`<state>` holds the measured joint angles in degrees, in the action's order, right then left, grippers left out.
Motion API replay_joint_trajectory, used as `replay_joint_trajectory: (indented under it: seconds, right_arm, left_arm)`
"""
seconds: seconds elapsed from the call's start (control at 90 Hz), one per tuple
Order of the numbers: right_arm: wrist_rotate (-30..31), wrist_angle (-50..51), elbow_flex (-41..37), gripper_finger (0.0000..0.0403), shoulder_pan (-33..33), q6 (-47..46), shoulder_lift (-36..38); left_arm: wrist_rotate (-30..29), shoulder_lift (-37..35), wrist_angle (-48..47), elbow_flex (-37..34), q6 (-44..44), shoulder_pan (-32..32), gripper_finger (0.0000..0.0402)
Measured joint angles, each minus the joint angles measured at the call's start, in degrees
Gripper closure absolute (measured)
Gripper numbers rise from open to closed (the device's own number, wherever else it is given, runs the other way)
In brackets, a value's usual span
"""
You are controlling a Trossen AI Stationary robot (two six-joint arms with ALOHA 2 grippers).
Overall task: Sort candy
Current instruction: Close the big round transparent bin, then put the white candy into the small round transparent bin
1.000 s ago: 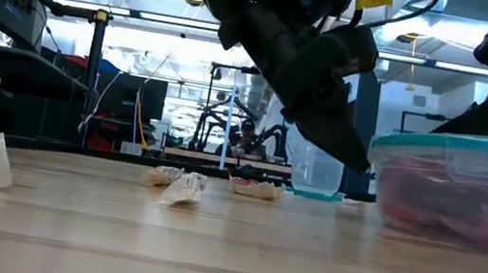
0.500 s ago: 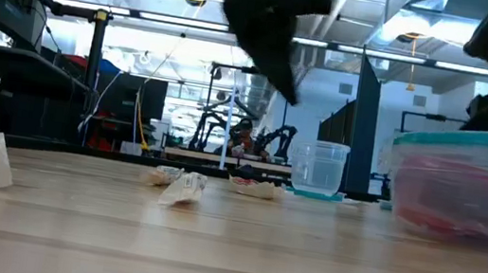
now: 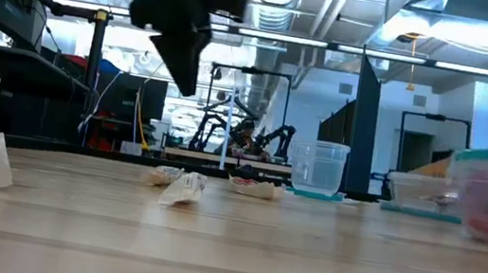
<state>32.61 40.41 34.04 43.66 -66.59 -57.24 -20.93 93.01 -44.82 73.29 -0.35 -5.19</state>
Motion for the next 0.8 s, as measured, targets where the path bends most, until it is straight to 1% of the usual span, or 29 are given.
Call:
replay_joint_trajectory:
  seconds: [0.044, 0.1, 0.222, 0.289, 0.356, 0.5, 0.567, 0.667, 0.8]
  right_arm:
    - [0.85, -2.31, 1.78, 0.0223, -1.30, 3.10, 0.83]
    - [2.50, -6.72, 3.18, 0.0223, -3.21, 9.36, 0.90]
    - [2.73, -22.28, 3.67, 0.0223, -10.07, 26.03, -2.56]
    - [1.02, -29.19, 3.76, 0.0223, -14.82, 32.78, -6.60]
    - [-3.09, -34.78, 3.74, 0.0223, -20.07, 37.68, -11.98]
    - [-13.12, -48.16, 3.75, 0.0223, -29.91, 44.29, -25.23]
    - [-17.02, -52.25, 4.50, 0.0223, -33.38, 46.15, -31.23]
    - [-21.00, -53.46, 8.04, 0.0223, -36.51, 48.15, -38.87]
    - [-22.06, -52.85, 12.80, 0.0223, -38.14, 50.19, -47.17]
  left_arm:
    - [-0.02, -1.74, 2.29, -2.32, -0.73, 0.02, 0.0309]
    - [0.00, -4.32, 6.31, -5.51, -1.50, 0.02, 0.0309]
    - [0.21, -9.06, 15.49, -12.29, -3.00, 0.02, 0.0309]
    - [1.26, -11.30, 19.68, -15.14, -4.05, 0.02, 0.0309]
    - [1.37, -13.17, 22.07, -17.14, -5.42, 0.00, 0.0309]
    - [1.33, -16.27, 23.03, -18.25, -6.06, -0.02, 0.0309]
    - [1.29, -17.23, 23.26, -18.25, -5.61, -0.02, 0.0309]
    - [1.18, -18.14, 23.74, -18.25, -5.04, -0.05, 0.0309]
    - [1.17, -18.41, 23.11, -18.25, -4.94, -0.07, 0.0309]
